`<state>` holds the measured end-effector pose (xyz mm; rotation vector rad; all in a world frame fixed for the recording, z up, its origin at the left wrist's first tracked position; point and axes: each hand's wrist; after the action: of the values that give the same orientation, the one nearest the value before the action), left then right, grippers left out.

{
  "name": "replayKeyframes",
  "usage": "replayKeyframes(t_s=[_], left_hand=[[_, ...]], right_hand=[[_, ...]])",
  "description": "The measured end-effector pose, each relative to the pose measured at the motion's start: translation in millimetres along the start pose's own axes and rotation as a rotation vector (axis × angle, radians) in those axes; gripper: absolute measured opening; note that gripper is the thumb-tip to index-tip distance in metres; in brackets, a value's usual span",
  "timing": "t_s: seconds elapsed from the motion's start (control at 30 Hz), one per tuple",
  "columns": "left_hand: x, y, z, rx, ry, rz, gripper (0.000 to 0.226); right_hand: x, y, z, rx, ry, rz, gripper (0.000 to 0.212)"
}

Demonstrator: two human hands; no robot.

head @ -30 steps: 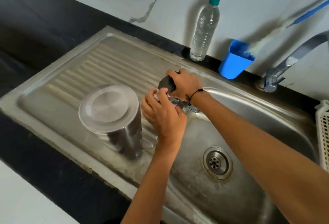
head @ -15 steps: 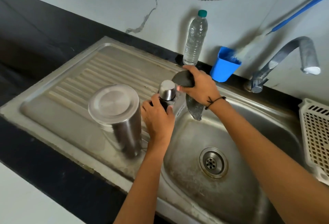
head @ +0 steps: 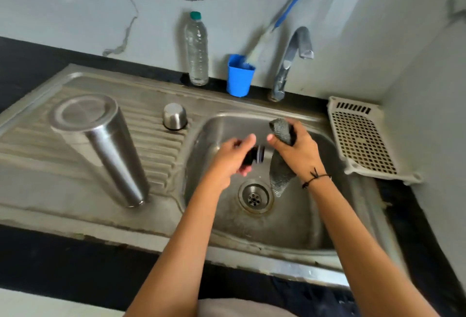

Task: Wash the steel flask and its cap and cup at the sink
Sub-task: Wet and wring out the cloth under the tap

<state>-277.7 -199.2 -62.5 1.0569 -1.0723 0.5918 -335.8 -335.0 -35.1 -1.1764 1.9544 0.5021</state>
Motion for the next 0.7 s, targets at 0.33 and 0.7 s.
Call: replayKeyframes(t_s=[0.33, 0.7], left_hand=[[16, 20, 7, 0.177, -0.005, -0.056, 0.036], [43, 32, 15, 0.161, 0.228, -0.03, 0.035]], right_hand=[[2, 26, 13, -0.023, -0.024, -0.075, 0.052], [-48, 25, 26, 0.148, 0.435, -0.418, 0.088]])
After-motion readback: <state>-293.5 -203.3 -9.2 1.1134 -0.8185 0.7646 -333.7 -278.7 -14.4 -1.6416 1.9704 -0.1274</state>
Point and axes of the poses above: each hand's wrist, its own y-axis away from the middle knuckle, its own z-axis out of the palm, x = y × z, and after that the axes turned 2 degrees about y, right-handed
